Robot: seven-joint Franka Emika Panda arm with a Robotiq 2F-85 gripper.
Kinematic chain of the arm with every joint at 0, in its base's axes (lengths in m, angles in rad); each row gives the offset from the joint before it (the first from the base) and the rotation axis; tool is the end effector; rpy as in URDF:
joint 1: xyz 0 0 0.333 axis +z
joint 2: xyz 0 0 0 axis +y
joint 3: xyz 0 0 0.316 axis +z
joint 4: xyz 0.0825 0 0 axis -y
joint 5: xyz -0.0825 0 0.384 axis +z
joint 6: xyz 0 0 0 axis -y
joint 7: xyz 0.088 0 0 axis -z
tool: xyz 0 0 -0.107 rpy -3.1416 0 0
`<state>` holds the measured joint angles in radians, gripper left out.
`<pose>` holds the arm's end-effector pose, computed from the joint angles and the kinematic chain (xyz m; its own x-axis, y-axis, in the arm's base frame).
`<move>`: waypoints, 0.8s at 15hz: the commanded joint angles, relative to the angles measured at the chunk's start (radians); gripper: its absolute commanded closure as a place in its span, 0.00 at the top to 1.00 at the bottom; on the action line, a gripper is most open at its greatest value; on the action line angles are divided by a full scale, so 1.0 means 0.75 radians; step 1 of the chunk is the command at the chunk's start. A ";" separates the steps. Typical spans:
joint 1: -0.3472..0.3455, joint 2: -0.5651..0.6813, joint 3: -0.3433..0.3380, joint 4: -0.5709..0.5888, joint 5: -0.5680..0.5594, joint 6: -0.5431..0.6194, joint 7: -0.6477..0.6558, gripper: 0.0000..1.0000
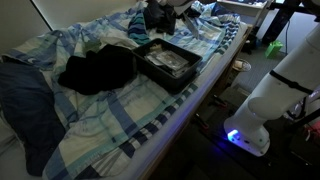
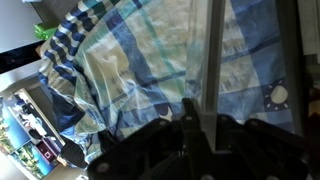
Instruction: Take one book out of the box and put it on the bed
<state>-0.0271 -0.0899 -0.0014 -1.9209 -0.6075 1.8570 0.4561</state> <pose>0.5389 -0.0598 0.5448 0.9439 -0.2440 0.2224 -0.3256 -0.7992 0.5052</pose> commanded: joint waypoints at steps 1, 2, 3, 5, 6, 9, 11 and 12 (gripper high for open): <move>-0.036 0.072 -0.021 0.061 -0.097 -0.007 0.016 0.17; -0.041 0.089 -0.029 0.062 -0.129 -0.006 0.019 0.17; -0.043 0.107 -0.035 0.054 -0.170 -0.003 0.027 0.15; -0.044 0.146 -0.045 0.031 -0.256 0.004 0.046 0.16; -0.041 0.166 -0.050 0.019 -0.292 0.005 0.050 0.19; -0.032 0.239 -0.063 -0.013 -0.376 0.011 0.084 0.24; -0.030 0.279 -0.068 -0.035 -0.399 0.014 0.105 0.21; -0.029 0.300 -0.071 -0.044 -0.402 0.013 0.111 0.20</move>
<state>-0.0578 0.1085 -0.0434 -1.9307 -0.8781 1.8590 0.5058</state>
